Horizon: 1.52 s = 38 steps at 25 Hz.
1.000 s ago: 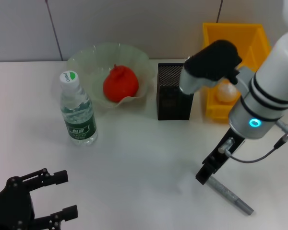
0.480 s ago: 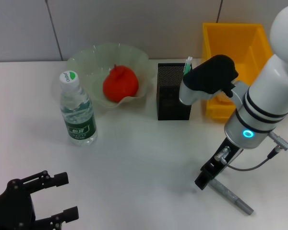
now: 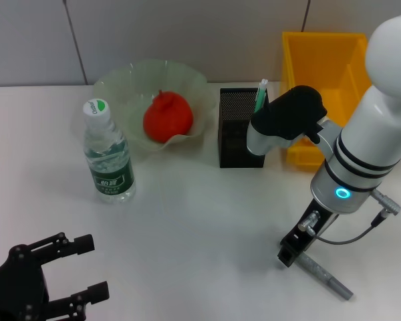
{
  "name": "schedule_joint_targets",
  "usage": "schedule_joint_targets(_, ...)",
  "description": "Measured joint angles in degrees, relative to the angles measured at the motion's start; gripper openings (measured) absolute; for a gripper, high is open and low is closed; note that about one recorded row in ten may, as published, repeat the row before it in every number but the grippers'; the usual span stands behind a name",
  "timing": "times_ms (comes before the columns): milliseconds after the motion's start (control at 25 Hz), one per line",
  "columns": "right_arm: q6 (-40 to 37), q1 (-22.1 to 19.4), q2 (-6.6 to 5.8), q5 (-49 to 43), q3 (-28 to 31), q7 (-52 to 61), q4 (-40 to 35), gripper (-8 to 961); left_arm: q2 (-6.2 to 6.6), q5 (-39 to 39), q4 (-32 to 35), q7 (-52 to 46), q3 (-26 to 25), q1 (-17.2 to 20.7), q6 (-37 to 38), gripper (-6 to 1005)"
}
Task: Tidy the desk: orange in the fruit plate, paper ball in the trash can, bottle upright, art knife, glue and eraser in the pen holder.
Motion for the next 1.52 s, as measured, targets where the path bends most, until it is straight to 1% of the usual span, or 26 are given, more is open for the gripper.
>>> schedule_joint_targets(480, 0.2, 0.2, 0.00, 0.0, 0.0, 0.0, 0.3, 425, -0.08, 0.0, 0.0, 0.0, -0.3, 0.0, -0.3, 774)
schedule_joint_targets(640, 0.1, 1.0, -0.03, -0.1, -0.6, 0.0, 1.7, 318, -0.11, 0.0, 0.0, 0.0, -0.4, 0.2, -0.3, 774)
schedule_joint_targets(840, -0.4, 0.5, -0.15, -0.1, -0.3, 0.0, 0.7, 190, -0.13, 0.0, 0.0, 0.0, -0.4, 0.4, -0.3, 774)
schedule_joint_targets(920, -1.3, -0.4, -0.35, -0.2, 0.7, -0.2, -2.1, 140, -0.13, 0.0, 0.0, 0.0, -0.4, 0.4, -0.4, 774)
schedule_joint_targets(1000, -2.7, -1.6, -0.53, -0.4, 3.4, -1.0, -7.0, 138, -0.13, 0.0, 0.0, 0.0, -0.4, 0.4, -0.4, 774)
schedule_joint_targets(1040, -4.2, -2.9, -0.60, -0.5, 7.2, -2.3, -12.5, 137, -0.13, 0.0, 0.0, 0.0, -0.4, 0.5, -0.4, 774)
schedule_joint_targets(1080, -4.5, -3.4, -0.61, -0.5, 9.1, -2.9, -15.3, 137, -0.13, 0.0, 0.0, 0.0, -0.4, 0.5, -0.4, 774)
schedule_joint_targets(1120, -4.5, -3.4, -0.61, -0.5, 9.1, -2.9, -15.3, 136, -0.12, 0.0, 0.0, 0.0, -0.4, 0.5, -0.4, 774)
schedule_joint_targets(1200, -4.2, -4.5, -0.61, -0.5, 12.9, -4.3, -21.4, 134, -0.12, 0.0, 0.0, 0.0, -0.4, 0.5, -0.4, 774)
schedule_joint_targets(1280, -2.0, -5.6, -0.62, -0.4, 15.2, -5.8, -25.9, 133, -0.13, 0.0, 0.0, 0.0, -0.4, 0.4, -0.4, 774)
schedule_joint_targets(1360, 2.3, -6.9, -0.53, -0.3, 16.1, -7.7, -28.8, 132, -0.17, 0.0, 0.0, 0.0, -0.4, 0.4, -0.4, 774)
schedule_joint_targets(1520, 11.8, -8.2, -0.32, 0.0, 15.7, -11.3, -28.9, 132, -0.41, 0.0, -0.1, -0.2, -0.5, 0.2, -0.5, 774)
